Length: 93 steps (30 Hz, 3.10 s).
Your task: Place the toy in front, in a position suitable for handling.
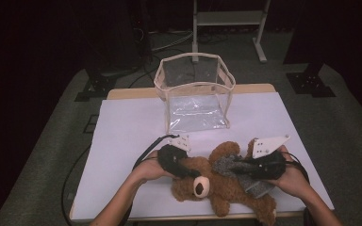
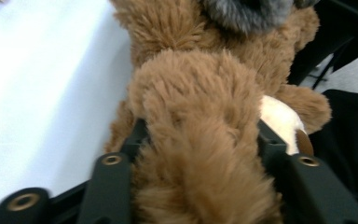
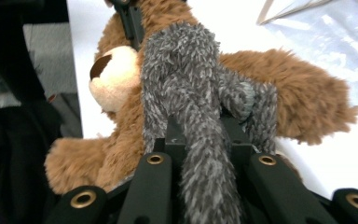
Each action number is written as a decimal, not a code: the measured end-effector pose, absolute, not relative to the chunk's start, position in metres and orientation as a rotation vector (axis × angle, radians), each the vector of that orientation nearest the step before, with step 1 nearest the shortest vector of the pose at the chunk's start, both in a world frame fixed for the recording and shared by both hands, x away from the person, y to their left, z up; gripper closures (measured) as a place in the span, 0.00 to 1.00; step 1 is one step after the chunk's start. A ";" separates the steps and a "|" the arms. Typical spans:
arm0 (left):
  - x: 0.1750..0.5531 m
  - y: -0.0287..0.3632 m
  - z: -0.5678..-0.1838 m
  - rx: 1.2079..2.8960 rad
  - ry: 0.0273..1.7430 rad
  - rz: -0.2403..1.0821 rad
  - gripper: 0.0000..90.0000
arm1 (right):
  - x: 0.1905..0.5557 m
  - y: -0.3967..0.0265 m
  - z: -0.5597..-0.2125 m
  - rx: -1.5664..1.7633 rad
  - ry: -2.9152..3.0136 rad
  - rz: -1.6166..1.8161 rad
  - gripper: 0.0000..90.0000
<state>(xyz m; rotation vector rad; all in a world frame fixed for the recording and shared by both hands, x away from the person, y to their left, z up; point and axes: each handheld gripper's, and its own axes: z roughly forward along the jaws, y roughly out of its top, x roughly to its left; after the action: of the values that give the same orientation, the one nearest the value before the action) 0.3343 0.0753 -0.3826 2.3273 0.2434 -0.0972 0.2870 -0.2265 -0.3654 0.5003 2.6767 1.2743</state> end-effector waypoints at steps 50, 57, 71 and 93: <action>0.293 0.112 -0.371 2.307 0.062 0.195 0.53 | 0.328 -0.185 -0.339 0.409 2.767 1.219 0.85; 0.298 0.111 -0.363 2.287 0.108 0.183 0.39 | 0.320 -0.177 -0.351 0.378 2.830 1.136 0.85; 0.300 0.107 -0.373 2.315 0.071 0.150 0.51 | 0.321 -0.186 -0.320 0.389 2.709 1.264 0.85; 0.296 0.110 -0.376 2.287 0.069 0.151 0.50 | 0.316 -0.204 -0.340 0.442 2.802 1.052 0.84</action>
<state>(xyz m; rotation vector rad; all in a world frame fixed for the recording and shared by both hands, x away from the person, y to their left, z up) 0.2959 0.1105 -0.3757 2.2871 0.0695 0.1512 0.3163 -0.2036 -0.3398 0.4421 2.8019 1.0520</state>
